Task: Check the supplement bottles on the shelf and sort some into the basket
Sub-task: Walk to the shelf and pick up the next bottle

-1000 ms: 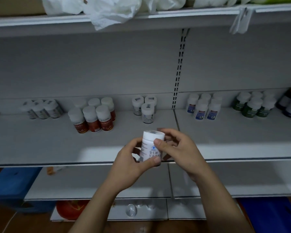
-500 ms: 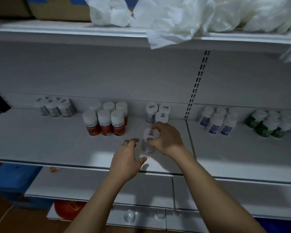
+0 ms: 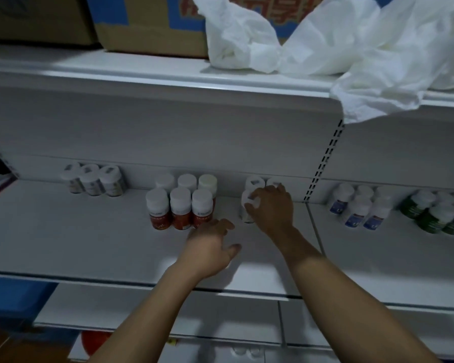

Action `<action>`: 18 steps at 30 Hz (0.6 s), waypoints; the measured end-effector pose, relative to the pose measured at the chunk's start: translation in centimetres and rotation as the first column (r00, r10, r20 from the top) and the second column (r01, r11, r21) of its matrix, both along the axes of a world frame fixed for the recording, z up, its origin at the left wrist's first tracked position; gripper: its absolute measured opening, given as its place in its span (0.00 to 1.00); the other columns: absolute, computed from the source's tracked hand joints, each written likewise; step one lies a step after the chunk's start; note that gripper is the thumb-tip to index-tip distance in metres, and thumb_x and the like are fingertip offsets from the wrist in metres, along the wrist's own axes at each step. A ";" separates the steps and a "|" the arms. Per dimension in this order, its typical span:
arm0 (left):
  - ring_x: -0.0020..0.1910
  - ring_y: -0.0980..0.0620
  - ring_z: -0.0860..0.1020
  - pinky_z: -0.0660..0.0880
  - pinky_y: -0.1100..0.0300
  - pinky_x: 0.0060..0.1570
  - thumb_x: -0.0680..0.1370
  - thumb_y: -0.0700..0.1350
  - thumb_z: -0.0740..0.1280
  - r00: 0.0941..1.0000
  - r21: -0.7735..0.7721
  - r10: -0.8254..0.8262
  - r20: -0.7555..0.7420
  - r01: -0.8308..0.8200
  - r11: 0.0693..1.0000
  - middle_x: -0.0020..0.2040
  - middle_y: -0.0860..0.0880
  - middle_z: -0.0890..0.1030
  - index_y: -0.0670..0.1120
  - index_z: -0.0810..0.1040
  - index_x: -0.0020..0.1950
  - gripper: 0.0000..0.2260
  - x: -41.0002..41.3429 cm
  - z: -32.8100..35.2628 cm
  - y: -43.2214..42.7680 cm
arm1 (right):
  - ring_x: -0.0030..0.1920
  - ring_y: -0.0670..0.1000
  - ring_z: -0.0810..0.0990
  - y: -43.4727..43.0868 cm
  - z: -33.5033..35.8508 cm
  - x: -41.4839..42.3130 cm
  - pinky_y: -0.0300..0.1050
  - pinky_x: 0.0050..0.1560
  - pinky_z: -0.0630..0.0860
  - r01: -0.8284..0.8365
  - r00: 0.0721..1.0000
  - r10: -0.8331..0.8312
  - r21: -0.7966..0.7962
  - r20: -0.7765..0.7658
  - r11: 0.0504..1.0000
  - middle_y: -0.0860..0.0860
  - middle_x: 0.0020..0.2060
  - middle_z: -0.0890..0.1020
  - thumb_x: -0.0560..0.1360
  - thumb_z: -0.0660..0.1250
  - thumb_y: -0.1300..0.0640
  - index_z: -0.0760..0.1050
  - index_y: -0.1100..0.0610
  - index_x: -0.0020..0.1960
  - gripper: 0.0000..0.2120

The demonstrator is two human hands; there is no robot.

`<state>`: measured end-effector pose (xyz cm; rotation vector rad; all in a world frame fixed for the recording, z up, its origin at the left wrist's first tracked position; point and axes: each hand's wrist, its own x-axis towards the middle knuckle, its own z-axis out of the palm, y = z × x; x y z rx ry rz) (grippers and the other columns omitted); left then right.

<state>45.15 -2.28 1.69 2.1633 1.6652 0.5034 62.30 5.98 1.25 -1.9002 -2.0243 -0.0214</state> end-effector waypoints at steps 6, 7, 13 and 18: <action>0.62 0.52 0.74 0.70 0.59 0.58 0.76 0.58 0.67 0.999 -0.035 -0.036 -0.020 0.035 0.999 0.62 0.52 0.76 0.52 0.70 0.68 0.23 0.0 0.4 1.2 | 0.53 0.62 0.75 0.2 0.1 0.5 0.51 0.51 0.71 0.023 0.998 -0.019 0.079 -0.055 0.997 0.58 0.50 0.80 0.70 0.73 0.49 0.83 0.53 0.47 0.09; 0.62 0.52 0.74 0.70 0.59 0.59 0.76 0.58 0.67 0.999 -0.042 -0.041 -0.021 0.040 0.998 0.63 0.52 0.76 0.52 0.70 0.68 0.23 0.1 0.6 1.4 | 0.53 0.62 0.75 0.3 0.8 1.1 0.51 0.52 0.71 0.042 0.997 -0.037 0.069 -0.075 0.997 0.58 0.51 0.80 0.73 0.70 0.51 0.83 0.54 0.49 0.08; 0.65 0.50 0.71 0.66 0.54 0.64 0.77 0.58 0.65 0.992 -0.069 -0.065 -0.105 0.058 0.996 0.64 0.52 0.74 0.53 0.68 0.68 0.22 1.4 2.2 2.8 | 0.65 0.61 0.68 3.2 3.8 7.1 0.50 0.60 0.70 0.018 0.998 -0.031 -0.229 -0.052 0.973 0.60 0.64 0.70 0.76 0.63 0.65 0.71 0.52 0.69 0.23; 0.64 0.50 0.71 0.66 0.52 0.63 0.77 0.58 0.65 0.990 -0.078 -0.050 -0.135 0.039 0.996 0.64 0.52 0.74 0.53 0.69 0.67 0.21 2.3 2.7 3.0 | 0.68 0.64 0.67 4.5 3.0 8.2 0.55 0.66 0.68 -0.092 0.991 0.125 -0.434 0.049 0.896 0.63 0.67 0.65 0.77 0.63 0.62 0.53 0.47 0.78 0.34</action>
